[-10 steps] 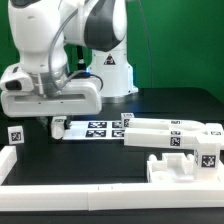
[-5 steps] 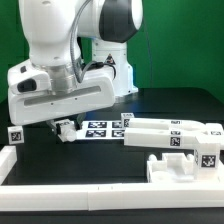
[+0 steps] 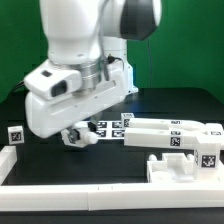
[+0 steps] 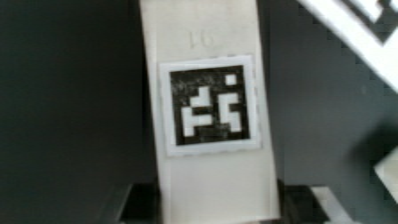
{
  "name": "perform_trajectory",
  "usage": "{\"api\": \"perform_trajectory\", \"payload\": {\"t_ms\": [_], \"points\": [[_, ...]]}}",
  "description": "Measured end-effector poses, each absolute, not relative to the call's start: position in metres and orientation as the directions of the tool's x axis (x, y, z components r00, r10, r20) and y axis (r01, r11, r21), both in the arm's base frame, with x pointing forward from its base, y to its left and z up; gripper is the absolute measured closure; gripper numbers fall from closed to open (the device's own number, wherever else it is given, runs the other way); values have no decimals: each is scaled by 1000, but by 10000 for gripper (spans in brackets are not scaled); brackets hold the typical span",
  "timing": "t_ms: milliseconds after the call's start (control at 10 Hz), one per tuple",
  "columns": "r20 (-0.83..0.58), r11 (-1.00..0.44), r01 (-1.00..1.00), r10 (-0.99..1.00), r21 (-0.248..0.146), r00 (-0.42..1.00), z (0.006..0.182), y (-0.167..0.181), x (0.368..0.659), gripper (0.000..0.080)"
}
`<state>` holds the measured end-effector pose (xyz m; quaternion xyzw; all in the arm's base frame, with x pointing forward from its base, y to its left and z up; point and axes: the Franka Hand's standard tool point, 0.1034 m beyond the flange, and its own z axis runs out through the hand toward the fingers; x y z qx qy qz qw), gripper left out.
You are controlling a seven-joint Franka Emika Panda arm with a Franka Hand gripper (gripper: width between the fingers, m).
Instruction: Assemble chair
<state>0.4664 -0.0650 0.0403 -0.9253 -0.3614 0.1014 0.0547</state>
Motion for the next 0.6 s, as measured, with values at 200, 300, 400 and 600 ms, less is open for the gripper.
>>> {"api": "perform_trajectory", "payload": {"t_ms": [200, 300, 400, 600], "points": [[-111, -590, 787, 807, -183, 580, 37, -48, 473, 515], [-101, -538, 821, 843, -189, 529, 37, -52, 472, 515], [-94, -497, 846, 868, -193, 488, 37, -55, 472, 515], [-64, -294, 933, 956, -208, 287, 37, -62, 471, 515]]}}
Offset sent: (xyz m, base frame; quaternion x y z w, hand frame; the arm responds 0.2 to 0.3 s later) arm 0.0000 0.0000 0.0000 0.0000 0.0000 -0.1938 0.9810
